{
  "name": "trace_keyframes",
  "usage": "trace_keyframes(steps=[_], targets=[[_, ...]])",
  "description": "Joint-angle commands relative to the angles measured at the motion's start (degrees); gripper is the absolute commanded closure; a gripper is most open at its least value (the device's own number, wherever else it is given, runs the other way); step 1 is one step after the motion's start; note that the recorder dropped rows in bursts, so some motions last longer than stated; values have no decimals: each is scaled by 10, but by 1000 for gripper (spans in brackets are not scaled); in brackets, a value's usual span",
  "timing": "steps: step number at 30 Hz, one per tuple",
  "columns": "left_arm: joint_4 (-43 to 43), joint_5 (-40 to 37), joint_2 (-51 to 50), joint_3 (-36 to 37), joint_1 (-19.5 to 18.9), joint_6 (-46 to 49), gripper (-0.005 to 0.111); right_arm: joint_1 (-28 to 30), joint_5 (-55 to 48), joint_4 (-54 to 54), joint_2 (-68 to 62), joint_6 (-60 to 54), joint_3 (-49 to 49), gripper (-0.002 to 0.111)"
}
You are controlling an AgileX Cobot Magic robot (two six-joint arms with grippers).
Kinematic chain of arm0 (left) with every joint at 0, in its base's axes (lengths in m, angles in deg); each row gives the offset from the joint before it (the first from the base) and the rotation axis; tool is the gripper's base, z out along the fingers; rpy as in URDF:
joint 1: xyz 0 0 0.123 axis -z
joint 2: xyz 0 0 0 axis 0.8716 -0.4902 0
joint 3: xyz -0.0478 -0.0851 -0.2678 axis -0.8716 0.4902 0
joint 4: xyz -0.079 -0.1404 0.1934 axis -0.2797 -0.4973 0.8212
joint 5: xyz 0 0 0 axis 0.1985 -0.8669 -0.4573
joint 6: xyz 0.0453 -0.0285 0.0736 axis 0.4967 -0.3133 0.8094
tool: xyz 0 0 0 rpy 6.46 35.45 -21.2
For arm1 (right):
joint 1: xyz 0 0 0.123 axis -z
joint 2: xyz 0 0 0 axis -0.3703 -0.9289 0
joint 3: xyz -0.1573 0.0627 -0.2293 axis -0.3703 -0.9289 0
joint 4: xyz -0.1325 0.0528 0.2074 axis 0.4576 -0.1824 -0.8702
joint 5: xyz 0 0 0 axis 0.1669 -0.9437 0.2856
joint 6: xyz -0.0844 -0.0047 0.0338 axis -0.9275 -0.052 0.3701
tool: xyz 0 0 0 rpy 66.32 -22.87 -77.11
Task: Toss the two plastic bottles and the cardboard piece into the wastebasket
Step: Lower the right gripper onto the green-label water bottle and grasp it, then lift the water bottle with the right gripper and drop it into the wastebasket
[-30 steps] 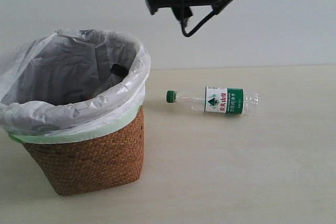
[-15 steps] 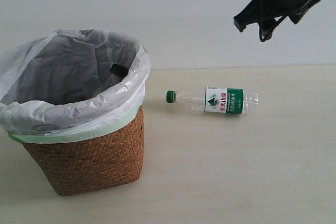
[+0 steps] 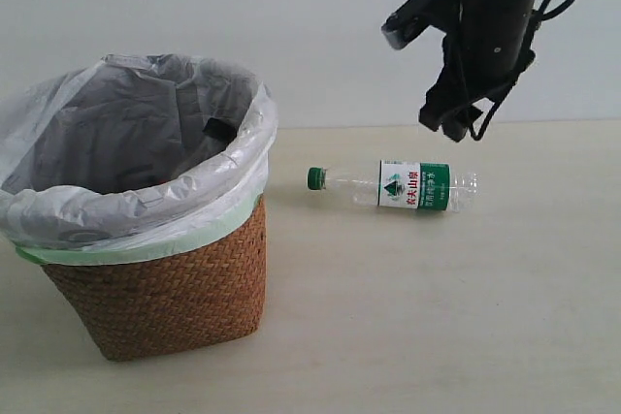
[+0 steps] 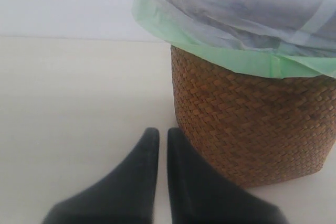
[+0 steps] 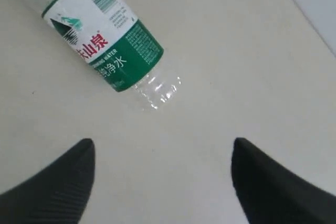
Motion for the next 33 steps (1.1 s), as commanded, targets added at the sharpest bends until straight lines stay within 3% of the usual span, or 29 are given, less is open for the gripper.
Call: trace_keyframes(steps=[1, 11, 33], targets=[[1, 2, 1, 2, -2, -5, 101, 2, 42, -6, -28, -62, -3, 22], [1, 2, 1, 2, -2, -5, 101, -3, 119, -61, -86, -107, -3, 28], [1, 2, 1, 2, -2, -5, 101, -33, 231, -56, -179, -126, -3, 29]])
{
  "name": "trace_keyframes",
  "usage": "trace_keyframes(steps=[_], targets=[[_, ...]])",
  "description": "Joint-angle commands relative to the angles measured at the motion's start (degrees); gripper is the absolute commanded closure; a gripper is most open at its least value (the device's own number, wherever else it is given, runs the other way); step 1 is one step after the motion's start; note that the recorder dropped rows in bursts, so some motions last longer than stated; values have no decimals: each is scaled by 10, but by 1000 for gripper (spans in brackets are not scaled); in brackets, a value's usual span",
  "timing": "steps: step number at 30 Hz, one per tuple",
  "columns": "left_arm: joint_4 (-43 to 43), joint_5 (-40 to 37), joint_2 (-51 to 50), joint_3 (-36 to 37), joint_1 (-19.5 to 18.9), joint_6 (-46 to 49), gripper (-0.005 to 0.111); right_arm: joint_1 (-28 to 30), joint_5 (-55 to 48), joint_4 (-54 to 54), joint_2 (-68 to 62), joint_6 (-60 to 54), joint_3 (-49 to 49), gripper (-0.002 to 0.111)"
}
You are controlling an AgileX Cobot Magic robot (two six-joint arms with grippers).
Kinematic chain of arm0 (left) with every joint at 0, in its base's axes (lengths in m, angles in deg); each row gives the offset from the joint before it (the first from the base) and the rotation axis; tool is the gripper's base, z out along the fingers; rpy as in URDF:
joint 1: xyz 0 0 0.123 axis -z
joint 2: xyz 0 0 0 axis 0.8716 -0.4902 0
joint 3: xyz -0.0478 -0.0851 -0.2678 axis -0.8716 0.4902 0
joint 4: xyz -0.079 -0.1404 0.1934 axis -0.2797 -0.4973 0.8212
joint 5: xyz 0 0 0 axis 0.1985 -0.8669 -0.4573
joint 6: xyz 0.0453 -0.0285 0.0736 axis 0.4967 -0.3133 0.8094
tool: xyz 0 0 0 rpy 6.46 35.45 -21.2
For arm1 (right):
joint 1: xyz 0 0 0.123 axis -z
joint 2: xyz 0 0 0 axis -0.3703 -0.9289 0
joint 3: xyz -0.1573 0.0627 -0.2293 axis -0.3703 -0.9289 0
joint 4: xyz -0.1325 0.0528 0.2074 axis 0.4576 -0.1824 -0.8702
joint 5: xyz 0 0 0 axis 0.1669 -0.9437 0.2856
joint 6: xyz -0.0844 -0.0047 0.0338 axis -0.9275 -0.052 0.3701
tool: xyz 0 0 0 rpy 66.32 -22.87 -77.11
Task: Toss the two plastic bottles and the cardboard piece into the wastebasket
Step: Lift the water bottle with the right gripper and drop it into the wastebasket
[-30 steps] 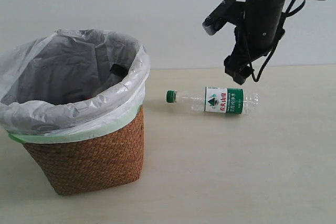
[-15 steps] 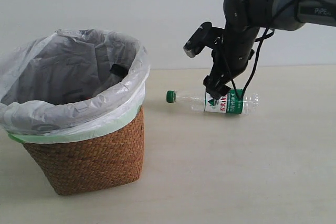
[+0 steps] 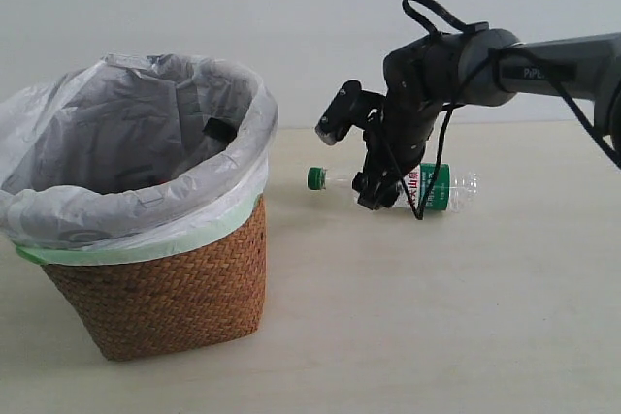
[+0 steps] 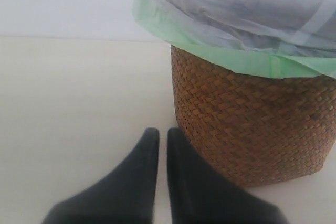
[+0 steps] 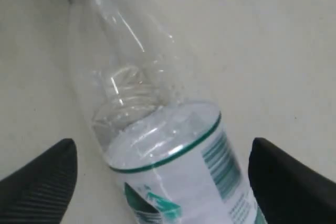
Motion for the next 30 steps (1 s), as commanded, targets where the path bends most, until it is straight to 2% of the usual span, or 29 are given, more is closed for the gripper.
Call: trace_keyframes(steps=[1, 7, 10, 12, 13, 14, 15, 16, 18, 23, 26, 29, 30], targets=[[1, 2, 1, 2, -2, -5, 101, 1, 5, 1, -16, 0, -2, 29], [1, 2, 1, 2, -2, -5, 101, 1, 10, -5, -21, 9, -2, 29], [1, 2, 1, 2, -2, -5, 101, 1, 3, -18, -21, 60, -2, 29], [1, 2, 1, 2, -2, -5, 101, 1, -11, -18, -21, 93, -2, 34], [1, 2, 1, 2, -2, -5, 101, 1, -21, -18, -21, 100, -2, 42], [1, 2, 1, 2, -2, -5, 101, 1, -38, -18, -21, 111, -2, 59], [1, 2, 1, 2, -2, -5, 101, 1, -46, -18, -21, 114, -2, 69], [1, 2, 1, 2, -2, -5, 101, 1, -58, -18, -21, 119, -2, 85], [1, 2, 1, 2, -2, -5, 101, 1, -70, -20, -21, 133, -2, 108], [1, 2, 1, 2, -2, -5, 101, 1, -95, -23, -21, 204, -2, 97], [1, 2, 1, 2, -2, -5, 101, 1, -140, -47, -21, 218, -2, 99], [1, 2, 1, 2, -2, -5, 101, 1, -184, -104, -21, 213, -2, 109], [1, 2, 1, 2, -2, -5, 101, 0, -194, -125, -19, 210, -3, 108]])
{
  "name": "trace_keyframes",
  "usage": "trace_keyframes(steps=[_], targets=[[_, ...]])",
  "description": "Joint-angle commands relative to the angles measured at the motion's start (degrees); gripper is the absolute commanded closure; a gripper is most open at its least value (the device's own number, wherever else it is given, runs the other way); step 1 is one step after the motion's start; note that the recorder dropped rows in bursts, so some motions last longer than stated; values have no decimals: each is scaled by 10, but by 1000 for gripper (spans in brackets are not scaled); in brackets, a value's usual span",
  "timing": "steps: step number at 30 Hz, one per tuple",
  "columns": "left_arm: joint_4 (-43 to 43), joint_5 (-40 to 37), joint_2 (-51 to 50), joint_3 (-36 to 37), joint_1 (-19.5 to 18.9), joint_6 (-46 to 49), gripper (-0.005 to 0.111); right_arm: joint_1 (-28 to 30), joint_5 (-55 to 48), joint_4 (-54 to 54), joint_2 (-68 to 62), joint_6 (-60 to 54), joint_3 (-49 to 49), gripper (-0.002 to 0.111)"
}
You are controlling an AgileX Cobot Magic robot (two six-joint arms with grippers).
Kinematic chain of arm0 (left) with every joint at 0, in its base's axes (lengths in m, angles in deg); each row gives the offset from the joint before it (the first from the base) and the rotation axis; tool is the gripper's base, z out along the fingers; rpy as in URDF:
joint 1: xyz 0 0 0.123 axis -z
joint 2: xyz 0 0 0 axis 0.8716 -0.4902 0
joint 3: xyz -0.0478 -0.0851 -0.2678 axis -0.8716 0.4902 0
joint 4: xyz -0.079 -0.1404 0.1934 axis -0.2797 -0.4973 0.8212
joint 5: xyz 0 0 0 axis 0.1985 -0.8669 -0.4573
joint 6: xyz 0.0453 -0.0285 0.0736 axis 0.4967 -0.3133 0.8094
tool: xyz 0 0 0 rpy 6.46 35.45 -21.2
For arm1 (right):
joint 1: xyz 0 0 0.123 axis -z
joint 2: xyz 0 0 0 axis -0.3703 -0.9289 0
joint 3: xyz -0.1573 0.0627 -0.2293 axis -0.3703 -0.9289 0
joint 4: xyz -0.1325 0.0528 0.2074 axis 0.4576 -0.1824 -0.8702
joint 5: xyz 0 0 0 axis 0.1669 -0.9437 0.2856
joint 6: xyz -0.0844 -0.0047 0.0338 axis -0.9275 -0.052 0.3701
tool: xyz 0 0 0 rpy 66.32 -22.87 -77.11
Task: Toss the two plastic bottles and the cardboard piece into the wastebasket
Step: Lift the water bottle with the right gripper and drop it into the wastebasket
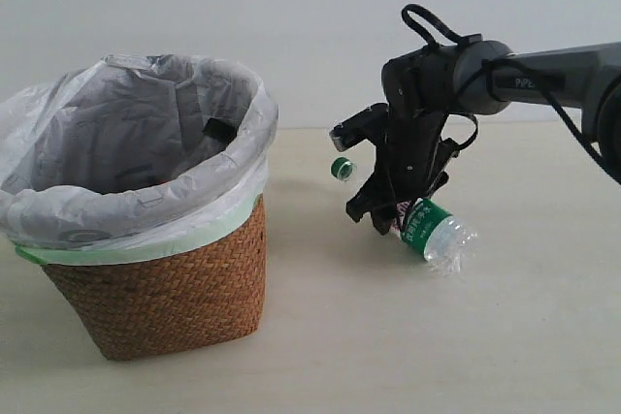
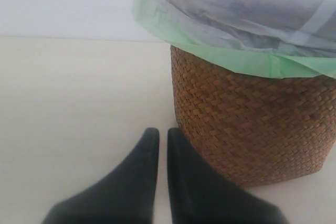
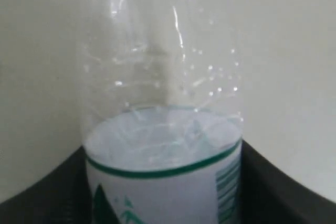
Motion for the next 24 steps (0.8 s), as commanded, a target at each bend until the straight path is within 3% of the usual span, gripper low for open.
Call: trace_keyframes(steps=[1, 8, 15, 24], targets=[[1, 2, 1, 2, -2, -5, 101, -3, -79, -109, 3, -7, -13, 108], [1, 2, 1, 2, -2, -5, 101, -40, 57, -135, 93, 6, -152, 108], [1, 2, 1, 2, -2, -5, 101, -45, 105, -116, 240, 43, -297, 108], [1, 2, 1, 2, -2, -5, 101, -45, 33, -63, 522, 109, -383, 108]])
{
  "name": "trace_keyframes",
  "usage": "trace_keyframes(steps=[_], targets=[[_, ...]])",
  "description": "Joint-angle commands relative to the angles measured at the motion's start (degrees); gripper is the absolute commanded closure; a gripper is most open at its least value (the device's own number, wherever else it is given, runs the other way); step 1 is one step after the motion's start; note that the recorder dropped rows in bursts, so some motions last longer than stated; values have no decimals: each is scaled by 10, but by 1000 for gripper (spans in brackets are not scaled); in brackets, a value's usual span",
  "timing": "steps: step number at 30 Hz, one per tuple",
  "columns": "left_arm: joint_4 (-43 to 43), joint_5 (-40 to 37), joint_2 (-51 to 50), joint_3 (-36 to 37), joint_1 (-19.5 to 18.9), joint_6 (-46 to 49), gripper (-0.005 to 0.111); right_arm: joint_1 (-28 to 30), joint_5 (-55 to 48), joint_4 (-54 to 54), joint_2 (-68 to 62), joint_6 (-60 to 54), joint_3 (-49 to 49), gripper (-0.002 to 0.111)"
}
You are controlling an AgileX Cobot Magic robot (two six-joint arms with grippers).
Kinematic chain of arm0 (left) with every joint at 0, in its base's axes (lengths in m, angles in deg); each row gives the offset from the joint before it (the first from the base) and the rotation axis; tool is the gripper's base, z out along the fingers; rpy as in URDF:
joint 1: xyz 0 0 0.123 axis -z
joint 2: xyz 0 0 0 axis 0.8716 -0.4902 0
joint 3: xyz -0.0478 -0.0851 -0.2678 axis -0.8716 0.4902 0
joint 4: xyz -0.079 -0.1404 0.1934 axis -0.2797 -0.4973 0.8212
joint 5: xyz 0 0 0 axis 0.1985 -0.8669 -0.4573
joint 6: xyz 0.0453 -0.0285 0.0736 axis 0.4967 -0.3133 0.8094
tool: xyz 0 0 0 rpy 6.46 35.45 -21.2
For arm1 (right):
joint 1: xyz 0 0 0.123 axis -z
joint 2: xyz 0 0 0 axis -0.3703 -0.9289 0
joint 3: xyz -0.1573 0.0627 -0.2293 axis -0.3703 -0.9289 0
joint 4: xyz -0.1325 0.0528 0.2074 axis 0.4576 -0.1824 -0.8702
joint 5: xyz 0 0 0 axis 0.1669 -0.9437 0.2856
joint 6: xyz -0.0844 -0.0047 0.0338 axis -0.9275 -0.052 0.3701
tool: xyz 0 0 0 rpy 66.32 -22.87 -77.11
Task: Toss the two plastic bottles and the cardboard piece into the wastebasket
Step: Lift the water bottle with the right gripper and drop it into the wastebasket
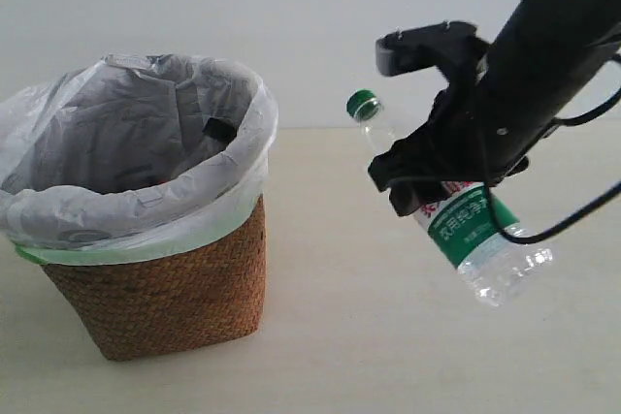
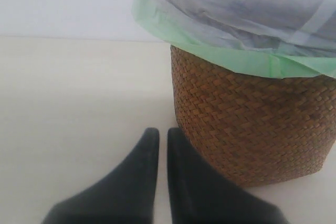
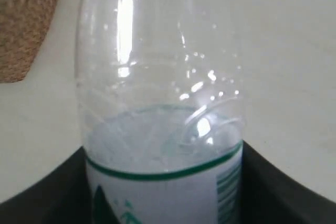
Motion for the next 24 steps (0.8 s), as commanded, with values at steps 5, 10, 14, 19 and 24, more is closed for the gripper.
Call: trace_keyframes(steps=[5, 10, 14, 19, 24], targets=[[1, 2, 1, 2, -2, -5, 101, 1, -13, 82, 164, 63, -105, 108], [1, 2, 1, 2, -2, -5, 101, 1, 17, 97, 152, 73, -108, 108], [1, 2, 1, 2, -2, -5, 101, 23, 13, 157, 152, 103, -109, 108], [1, 2, 1, 2, -2, -5, 101, 139, -22, 165, 152, 64, -109, 108], [1, 2, 1, 2, -2, -5, 101, 230, -30, 206, 149, 107, -109, 108]])
